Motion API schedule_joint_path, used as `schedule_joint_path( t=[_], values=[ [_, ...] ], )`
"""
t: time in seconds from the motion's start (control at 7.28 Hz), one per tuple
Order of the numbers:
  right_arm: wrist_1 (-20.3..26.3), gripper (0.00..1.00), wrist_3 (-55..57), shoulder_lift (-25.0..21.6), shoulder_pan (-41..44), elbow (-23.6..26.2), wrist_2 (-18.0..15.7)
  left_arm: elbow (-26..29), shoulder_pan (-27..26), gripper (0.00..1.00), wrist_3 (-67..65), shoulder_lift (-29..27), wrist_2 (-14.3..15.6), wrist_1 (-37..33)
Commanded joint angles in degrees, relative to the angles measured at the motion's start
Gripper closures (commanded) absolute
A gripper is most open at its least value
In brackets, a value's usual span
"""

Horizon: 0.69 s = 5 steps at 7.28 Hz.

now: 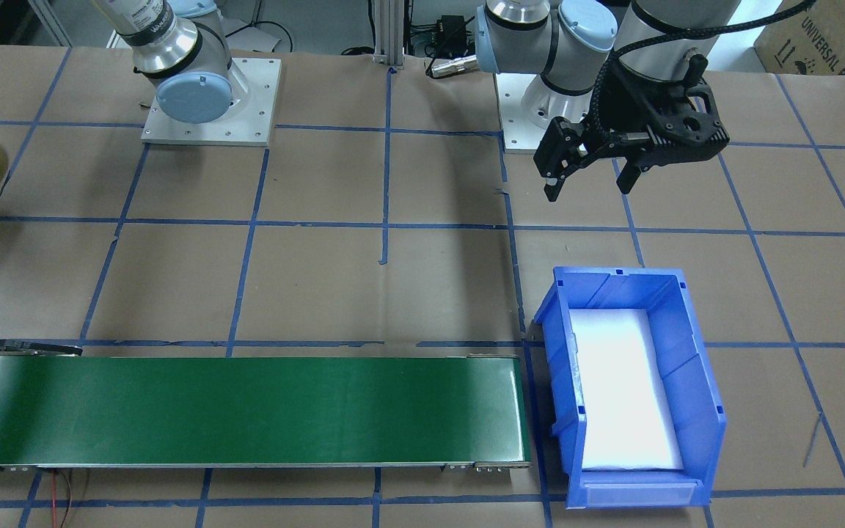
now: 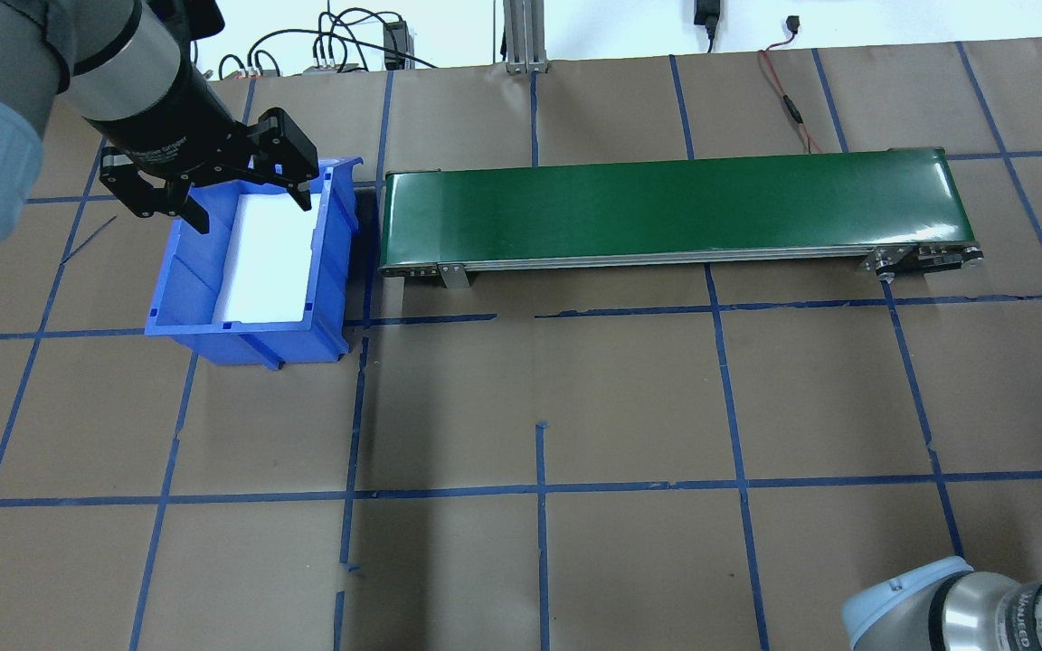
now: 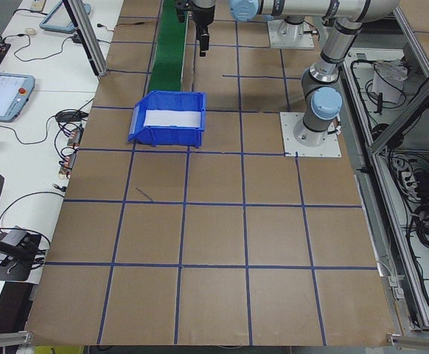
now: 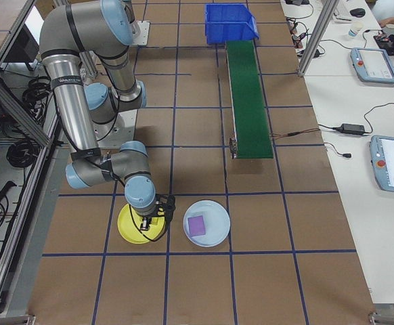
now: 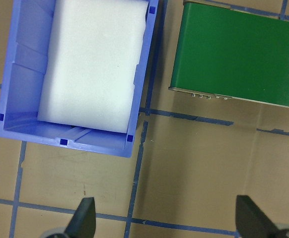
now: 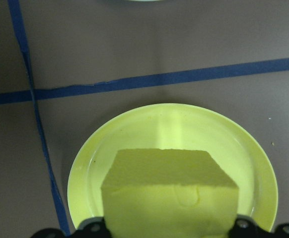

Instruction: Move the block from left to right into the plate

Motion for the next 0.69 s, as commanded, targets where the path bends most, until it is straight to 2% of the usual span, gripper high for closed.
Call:
schedule_joint_path(
  t=[0.0,0.14,0.41,0.55],
  values=[
    [-0.8,0.05,-0.2,0.2,-0.6,0.9,-0.2,0.0,0.0,0.00,0.0,0.0,0.0,0.0],
    [-0.7,0.00,-0.2,-0.1,-0.6,0.7,-0.5,0.0,0.0,0.00,0.0,0.0,0.0,0.1],
    [-0.9,0.00,0.4,-0.7,-0.3,-0.3,-0.5,0.0,0.0,0.00,0.0,0.0,0.0,0.1],
    [0.3,0.00,0.9,-2.2,1.4,-2.9,0.0,0.0,0.0,0.00,0.0,0.0,0.0,0.0]
  ],
)
